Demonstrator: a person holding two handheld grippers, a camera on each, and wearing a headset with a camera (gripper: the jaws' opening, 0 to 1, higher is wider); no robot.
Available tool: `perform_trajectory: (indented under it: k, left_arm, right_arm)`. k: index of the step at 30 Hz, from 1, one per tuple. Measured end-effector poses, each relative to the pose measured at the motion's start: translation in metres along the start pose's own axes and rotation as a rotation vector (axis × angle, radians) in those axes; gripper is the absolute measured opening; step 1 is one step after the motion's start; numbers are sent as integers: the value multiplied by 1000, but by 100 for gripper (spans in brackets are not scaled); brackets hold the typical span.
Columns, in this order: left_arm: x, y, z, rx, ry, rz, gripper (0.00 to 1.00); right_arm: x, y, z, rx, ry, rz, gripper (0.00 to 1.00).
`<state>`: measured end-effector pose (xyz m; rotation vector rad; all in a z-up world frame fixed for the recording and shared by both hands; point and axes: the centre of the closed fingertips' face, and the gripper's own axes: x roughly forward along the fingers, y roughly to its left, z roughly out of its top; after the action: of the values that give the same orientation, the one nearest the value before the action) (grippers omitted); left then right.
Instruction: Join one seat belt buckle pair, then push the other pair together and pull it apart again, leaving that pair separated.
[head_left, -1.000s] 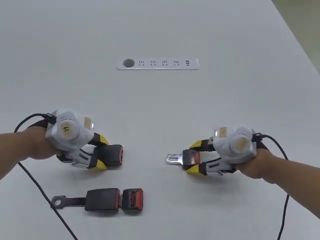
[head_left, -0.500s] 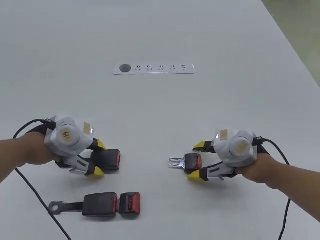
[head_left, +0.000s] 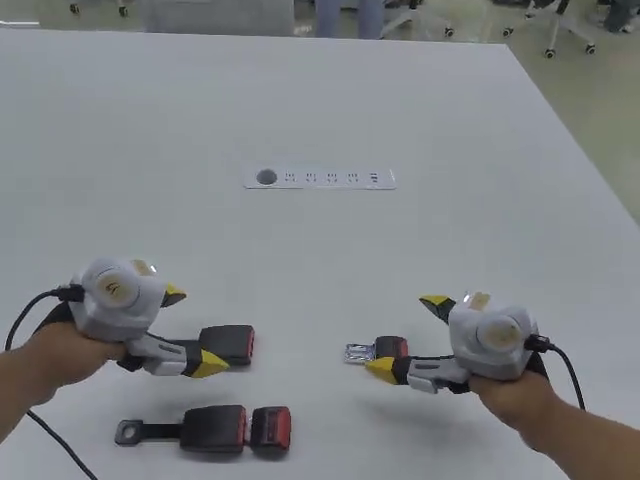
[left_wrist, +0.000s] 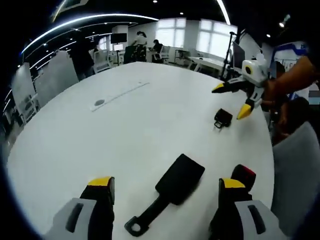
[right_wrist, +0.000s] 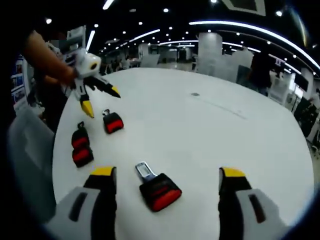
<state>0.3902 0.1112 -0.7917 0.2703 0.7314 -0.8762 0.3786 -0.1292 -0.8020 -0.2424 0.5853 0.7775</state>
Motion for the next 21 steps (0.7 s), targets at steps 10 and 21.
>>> perform_trajectory:
  k: [10,21]
  left_arm:
    - [-37,-5,8,-83,-105,61,91]
    - [-68,-26,-13,-93,-169,46,100]
  right_arm:
    - [-16,12,15,-5,-54,-63,90]
    - [-43,37,18,-53,-88,-66,96]
